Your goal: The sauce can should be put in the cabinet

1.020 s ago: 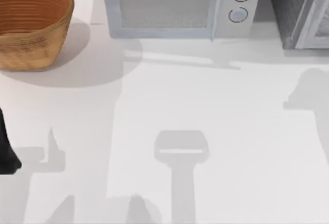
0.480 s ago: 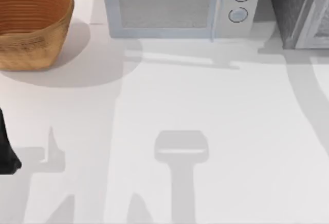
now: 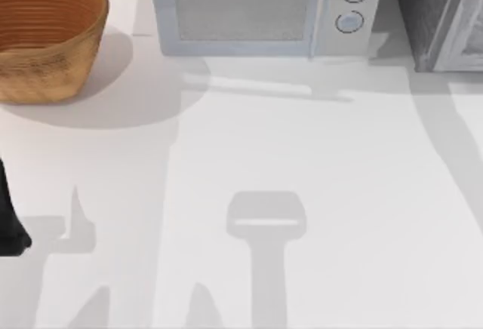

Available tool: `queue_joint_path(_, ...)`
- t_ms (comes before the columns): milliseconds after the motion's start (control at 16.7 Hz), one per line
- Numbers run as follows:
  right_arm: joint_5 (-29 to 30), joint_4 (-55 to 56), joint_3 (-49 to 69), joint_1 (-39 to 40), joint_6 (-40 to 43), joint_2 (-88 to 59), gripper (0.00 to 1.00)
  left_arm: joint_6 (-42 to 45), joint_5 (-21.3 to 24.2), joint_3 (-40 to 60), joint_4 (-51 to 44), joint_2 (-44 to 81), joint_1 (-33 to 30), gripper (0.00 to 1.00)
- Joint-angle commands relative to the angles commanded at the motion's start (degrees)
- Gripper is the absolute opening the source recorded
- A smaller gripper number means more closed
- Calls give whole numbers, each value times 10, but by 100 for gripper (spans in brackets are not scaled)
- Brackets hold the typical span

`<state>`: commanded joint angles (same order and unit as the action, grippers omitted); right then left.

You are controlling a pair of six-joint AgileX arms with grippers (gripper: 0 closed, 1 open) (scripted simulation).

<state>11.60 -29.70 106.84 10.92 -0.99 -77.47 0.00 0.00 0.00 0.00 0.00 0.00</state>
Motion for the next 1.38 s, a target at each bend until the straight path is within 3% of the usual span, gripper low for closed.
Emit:
queue_joint_path(360,-5,9,36,-16,-1,-38,0,0,0,0,0,0,0,100)
queue_joint_path(840,-40,38,229,-39,0,-276,0,0,0,0,0,0,0,100)
queue_joint_path(1200,-44,47,248,-51,-1,-295,0,0,0,0,0,0,0,100)
queue_joint_path(1380,-44,47,248,-51,-1,-295,23,0,0,0,0,0,0,100)
